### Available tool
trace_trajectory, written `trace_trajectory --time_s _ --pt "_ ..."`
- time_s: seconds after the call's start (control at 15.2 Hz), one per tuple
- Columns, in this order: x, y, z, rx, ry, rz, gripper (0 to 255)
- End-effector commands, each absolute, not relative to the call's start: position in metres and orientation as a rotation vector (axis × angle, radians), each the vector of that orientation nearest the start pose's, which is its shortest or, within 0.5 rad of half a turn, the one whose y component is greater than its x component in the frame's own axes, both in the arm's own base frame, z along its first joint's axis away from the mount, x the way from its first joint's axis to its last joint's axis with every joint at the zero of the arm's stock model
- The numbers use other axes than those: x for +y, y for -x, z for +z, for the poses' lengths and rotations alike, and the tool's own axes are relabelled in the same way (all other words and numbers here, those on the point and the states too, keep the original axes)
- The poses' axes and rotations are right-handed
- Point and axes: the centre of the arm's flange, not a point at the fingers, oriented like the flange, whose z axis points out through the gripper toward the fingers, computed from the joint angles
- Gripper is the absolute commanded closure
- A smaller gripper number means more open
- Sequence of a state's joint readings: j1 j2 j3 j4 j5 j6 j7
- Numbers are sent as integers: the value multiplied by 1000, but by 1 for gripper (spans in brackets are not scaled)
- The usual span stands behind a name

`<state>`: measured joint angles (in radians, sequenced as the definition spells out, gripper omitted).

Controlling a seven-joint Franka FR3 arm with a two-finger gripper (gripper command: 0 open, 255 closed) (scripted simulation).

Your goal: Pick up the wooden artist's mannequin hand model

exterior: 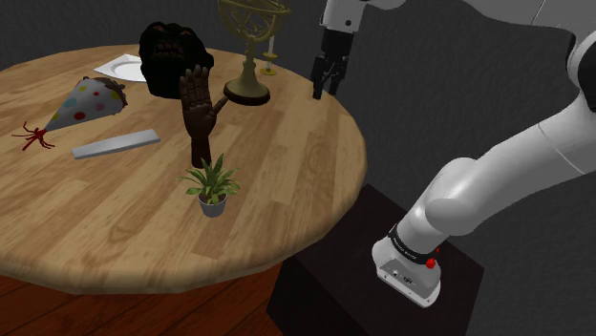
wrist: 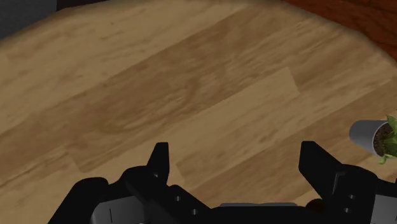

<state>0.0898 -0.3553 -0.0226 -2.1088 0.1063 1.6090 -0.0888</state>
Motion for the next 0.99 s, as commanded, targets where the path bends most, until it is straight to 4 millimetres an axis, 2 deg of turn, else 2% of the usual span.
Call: trace_trajectory --time_s 0.0,0.46,0.92 --pt "51 -454 548 -284 2969 233 0" --pt "105 -526 538 -491 2819 286 0" --pt "170 -589 533 -680 2656 332 0"
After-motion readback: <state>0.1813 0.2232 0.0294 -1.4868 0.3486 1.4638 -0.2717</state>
